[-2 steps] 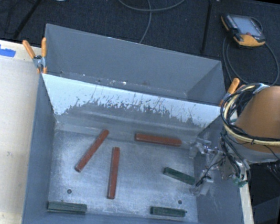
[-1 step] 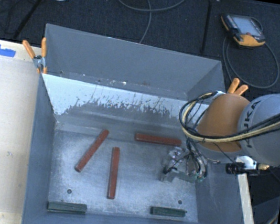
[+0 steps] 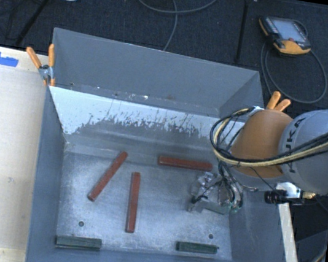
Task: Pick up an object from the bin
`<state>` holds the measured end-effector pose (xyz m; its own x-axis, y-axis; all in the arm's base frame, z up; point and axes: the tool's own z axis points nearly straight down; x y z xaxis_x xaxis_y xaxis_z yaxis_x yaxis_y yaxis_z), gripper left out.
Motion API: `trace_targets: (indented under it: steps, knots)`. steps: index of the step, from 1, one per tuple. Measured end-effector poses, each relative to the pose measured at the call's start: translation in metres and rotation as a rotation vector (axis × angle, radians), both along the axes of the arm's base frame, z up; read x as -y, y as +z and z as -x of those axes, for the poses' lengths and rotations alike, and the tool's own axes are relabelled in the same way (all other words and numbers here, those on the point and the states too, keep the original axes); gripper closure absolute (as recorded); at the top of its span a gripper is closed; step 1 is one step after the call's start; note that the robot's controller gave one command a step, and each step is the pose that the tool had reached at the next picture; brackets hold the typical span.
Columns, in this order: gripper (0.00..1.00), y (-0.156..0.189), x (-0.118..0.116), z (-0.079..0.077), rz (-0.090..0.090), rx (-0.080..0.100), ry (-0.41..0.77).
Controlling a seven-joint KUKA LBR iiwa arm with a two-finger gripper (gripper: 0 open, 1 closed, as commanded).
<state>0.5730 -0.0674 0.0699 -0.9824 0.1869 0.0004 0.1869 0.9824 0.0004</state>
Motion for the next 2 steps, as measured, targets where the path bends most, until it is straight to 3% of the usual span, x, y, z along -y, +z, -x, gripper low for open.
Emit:
trace_targets:
  steps: [1, 2]
  knots:
    - [1.00, 0.033, 0.000, 0.006, 0.000, -0.006, 0.074]
    - [1.00, 0.107, 0.018, 0.032, -0.001, -0.005, 0.078]
